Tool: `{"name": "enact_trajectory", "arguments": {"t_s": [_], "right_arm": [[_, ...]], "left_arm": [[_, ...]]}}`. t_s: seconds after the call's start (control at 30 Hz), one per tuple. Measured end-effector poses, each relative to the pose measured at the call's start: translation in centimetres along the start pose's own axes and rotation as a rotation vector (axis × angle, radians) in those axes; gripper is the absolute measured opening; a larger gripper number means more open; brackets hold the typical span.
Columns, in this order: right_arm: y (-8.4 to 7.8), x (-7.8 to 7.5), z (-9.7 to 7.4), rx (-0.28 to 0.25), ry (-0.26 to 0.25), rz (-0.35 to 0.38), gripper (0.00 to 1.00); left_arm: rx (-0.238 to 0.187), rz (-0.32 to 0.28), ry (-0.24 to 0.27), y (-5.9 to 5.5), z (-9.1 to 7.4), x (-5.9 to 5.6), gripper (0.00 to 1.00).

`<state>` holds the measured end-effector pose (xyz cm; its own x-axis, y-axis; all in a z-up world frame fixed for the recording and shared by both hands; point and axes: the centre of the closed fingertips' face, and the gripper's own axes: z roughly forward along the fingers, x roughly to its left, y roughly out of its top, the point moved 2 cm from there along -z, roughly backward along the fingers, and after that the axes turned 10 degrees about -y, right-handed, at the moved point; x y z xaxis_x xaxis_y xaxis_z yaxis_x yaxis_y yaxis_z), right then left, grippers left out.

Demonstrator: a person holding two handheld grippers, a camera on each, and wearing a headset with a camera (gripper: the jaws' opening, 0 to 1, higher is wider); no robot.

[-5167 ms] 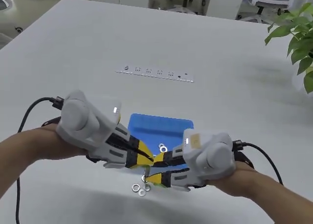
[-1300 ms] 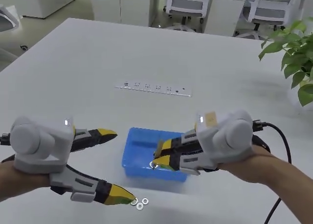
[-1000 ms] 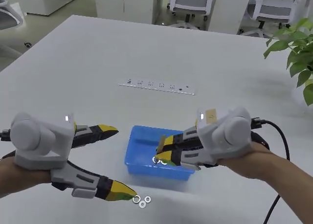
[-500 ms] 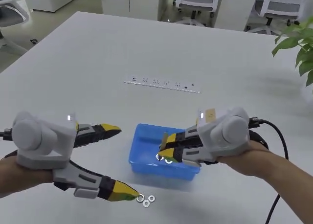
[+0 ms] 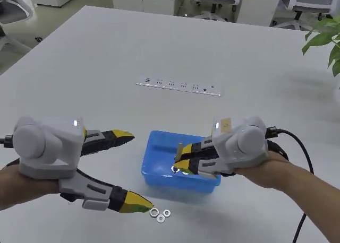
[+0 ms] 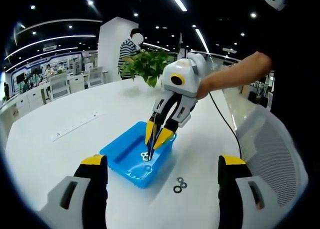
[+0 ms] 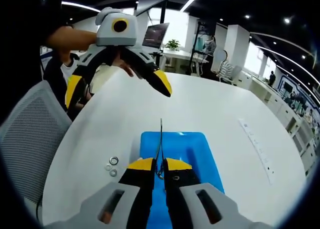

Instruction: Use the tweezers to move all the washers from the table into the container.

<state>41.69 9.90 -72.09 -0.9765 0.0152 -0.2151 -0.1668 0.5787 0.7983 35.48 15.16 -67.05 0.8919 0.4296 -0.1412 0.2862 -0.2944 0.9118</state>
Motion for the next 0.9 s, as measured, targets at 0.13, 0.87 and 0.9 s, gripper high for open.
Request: {"name": "enact_trajectory", "arguments": {"t_s": [0.13,0.87,0.9], "right_arm": [[-0.4,-0.1,0.5,0.006,-0.001,0.011,0.08],[-1.5,-0.3,1.6,0.02,0.016,0.035,0.08],[-1.5,-0.3,1.6,0.02,0.015,0.036,0.08]], "left_arm": [[0.002,0.001,-0.003,0.0,0.1,0.2,0.97],[0.038,0.029,-0.057,0.5,1.7,1.4,0.64],[0.039,0.032,-0.058,0.6,1.9,1.6,0.62]]}}
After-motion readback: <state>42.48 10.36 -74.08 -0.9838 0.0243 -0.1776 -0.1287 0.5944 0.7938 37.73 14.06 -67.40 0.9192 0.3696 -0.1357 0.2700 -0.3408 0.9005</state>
